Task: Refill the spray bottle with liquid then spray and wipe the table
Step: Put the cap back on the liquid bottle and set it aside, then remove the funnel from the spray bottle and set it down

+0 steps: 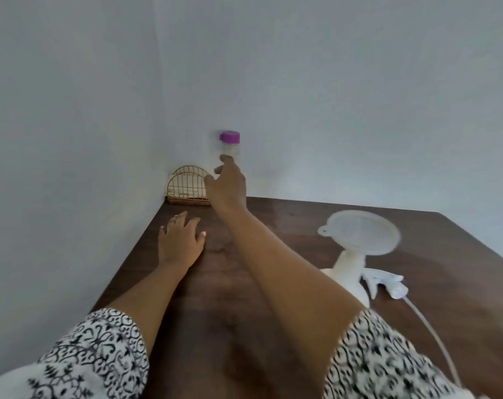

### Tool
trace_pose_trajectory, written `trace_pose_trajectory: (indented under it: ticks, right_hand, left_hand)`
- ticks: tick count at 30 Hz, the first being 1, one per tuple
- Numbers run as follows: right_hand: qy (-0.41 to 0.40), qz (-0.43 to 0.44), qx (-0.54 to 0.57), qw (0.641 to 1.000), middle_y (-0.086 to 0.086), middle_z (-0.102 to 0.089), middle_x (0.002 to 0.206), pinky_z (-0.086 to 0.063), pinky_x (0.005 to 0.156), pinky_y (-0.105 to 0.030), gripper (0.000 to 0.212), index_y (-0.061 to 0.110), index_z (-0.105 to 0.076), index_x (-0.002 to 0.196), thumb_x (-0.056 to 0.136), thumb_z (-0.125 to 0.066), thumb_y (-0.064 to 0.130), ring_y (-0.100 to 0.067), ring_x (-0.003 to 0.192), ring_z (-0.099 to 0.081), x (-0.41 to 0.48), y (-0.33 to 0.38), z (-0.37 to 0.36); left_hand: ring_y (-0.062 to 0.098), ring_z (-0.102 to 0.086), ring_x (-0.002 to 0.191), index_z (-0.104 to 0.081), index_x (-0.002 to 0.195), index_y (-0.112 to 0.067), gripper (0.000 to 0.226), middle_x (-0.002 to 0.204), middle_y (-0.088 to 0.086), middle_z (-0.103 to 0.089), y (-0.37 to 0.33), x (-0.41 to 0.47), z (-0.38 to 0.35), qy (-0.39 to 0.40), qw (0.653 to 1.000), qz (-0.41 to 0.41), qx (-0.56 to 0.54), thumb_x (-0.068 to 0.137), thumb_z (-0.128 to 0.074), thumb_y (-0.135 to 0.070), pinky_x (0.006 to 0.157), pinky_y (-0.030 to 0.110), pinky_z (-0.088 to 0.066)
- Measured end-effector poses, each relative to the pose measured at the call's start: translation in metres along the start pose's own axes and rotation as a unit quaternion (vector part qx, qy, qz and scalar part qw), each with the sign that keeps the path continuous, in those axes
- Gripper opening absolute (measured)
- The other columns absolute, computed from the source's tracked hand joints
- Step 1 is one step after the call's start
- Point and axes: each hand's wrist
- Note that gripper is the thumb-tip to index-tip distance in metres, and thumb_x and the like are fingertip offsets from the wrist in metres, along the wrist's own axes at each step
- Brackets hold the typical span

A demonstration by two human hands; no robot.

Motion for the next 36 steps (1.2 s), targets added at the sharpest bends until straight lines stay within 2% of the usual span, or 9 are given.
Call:
trace_pose_trajectory:
  ticks: [4, 7, 11, 14, 17, 21, 27, 30, 36]
  right_hand:
    - [0.117, 0.098, 0.034, 0.988, 0.001, -0.063, 0.09, -0.051, 0.079, -0.027, 0.029, 0.013, -0.06, 0.116, 0.089, -0.051, 0.006, -0.01, 0.084, -0.06, -0.06, 0.047, 0.076]
    - [0.248, 0.215, -0.051, 0.943, 0.013, -0.065, 0.079, -0.045, 0.075, -0.01, 0.021, 0.017, -0.066, 0.101, 0.089, -0.054, 0.005, 0.006, 0.073, -0.059, -0.091, 0.067, 0.151]
    - [0.322, 0.236, -0.266, 0.877, 0.01, -0.067, 0.103, -0.036, 0.08, -0.003, 0.024, 0.017, -0.068, 0.109, 0.093, -0.053, 0.008, 0.002, 0.094, -0.056, -0.085, 0.059, 0.232]
    - [0.392, 0.166, -0.339, 0.839, 0.005, -0.064, 0.118, -0.041, 0.089, -0.014, 0.031, 0.019, -0.065, 0.117, 0.093, -0.051, 0.006, -0.009, 0.109, -0.056, -0.07, 0.032, 0.251]
    - [0.447, 0.114, -0.342, 0.819, 0.007, -0.056, 0.13, -0.032, 0.082, 0.002, 0.03, 0.021, -0.058, 0.126, 0.097, -0.05, 0.018, -0.005, 0.113, -0.05, -0.064, 0.016, 0.251]
    - [0.438, 0.109, -0.314, 0.835, 0.004, -0.059, 0.129, -0.036, 0.089, -0.013, 0.031, 0.019, -0.058, 0.126, 0.096, -0.053, 0.018, -0.009, 0.116, -0.052, -0.053, 0.008, 0.247]
    - [0.408, 0.088, -0.272, 0.867, 0.003, -0.064, 0.113, -0.043, 0.087, -0.019, 0.03, 0.011, -0.065, 0.118, 0.091, -0.061, 0.023, -0.011, 0.103, -0.056, -0.037, -0.002, 0.247]
    - [0.377, 0.039, -0.221, 0.899, 0.001, -0.065, 0.109, -0.048, 0.083, -0.027, 0.025, 0.012, -0.069, 0.108, 0.089, -0.063, 0.027, -0.016, 0.101, -0.056, -0.03, -0.012, 0.253]
    - [0.285, -0.118, -0.082, 0.948, -0.003, -0.063, 0.091, -0.047, 0.065, -0.024, 0.019, 0.015, -0.066, 0.083, 0.084, -0.068, 0.034, -0.02, 0.081, -0.056, -0.031, -0.04, 0.269]
  left_hand:
    - [0.023, -0.044, 0.13, -0.055, 0.13, -0.015, 0.04, 0.14, 0.005, -0.05, -0.039, -0.038, 0.014, -0.034, 0.98, -0.06, -0.185, 0.092, -0.056, -0.03, 0.104, 0.042, -0.039]
    - [0.008, -0.055, 0.117, -0.06, 0.124, -0.025, 0.035, 0.126, -0.007, -0.061, -0.081, -0.077, 0.037, -0.016, 0.939, -0.144, -0.312, 0.091, -0.06, -0.036, 0.099, 0.031, -0.045]
    - [-0.008, -0.052, 0.116, -0.054, 0.13, -0.036, 0.053, 0.128, -0.019, -0.057, -0.128, -0.125, 0.055, 0.095, 0.878, -0.17, -0.438, 0.081, -0.062, -0.054, 0.095, 0.015, -0.038]
    - [-0.001, -0.047, 0.124, -0.04, 0.14, -0.038, 0.079, 0.136, -0.018, -0.05, -0.159, -0.147, 0.048, 0.155, 0.86, -0.158, -0.459, 0.071, -0.068, -0.064, 0.099, 0.023, -0.036]
    - [0.007, -0.042, 0.129, -0.032, 0.143, -0.037, 0.087, 0.141, -0.017, -0.043, -0.186, -0.155, 0.039, 0.169, 0.871, -0.125, -0.445, 0.069, -0.072, -0.06, 0.106, 0.034, -0.037]
    - [0.016, -0.047, 0.127, -0.041, 0.139, -0.032, 0.086, 0.14, -0.009, -0.049, -0.205, -0.154, 0.033, 0.143, 0.881, -0.078, -0.445, 0.066, -0.068, -0.067, 0.105, 0.043, -0.042]
    - [0.016, -0.057, 0.115, -0.052, 0.131, -0.025, 0.057, 0.129, -0.006, -0.06, -0.206, -0.15, 0.03, 0.129, 0.884, -0.066, -0.445, 0.08, -0.07, -0.045, 0.099, 0.042, -0.048]
    - [0.017, -0.058, 0.113, -0.052, 0.13, -0.025, 0.056, 0.128, -0.004, -0.061, -0.204, -0.152, 0.028, 0.121, 0.88, -0.071, -0.453, 0.081, -0.07, -0.043, 0.097, 0.043, -0.049]
    - [0.012, -0.055, 0.112, -0.05, 0.132, -0.028, 0.054, 0.122, -0.013, -0.057, -0.205, -0.154, 0.026, 0.112, 0.876, -0.072, -0.464, 0.082, -0.069, -0.041, 0.094, 0.032, -0.047]
Point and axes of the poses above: each hand's wrist, its own x-axis towards the middle knuckle, its own z-axis out of the back of the hand, y = z × x
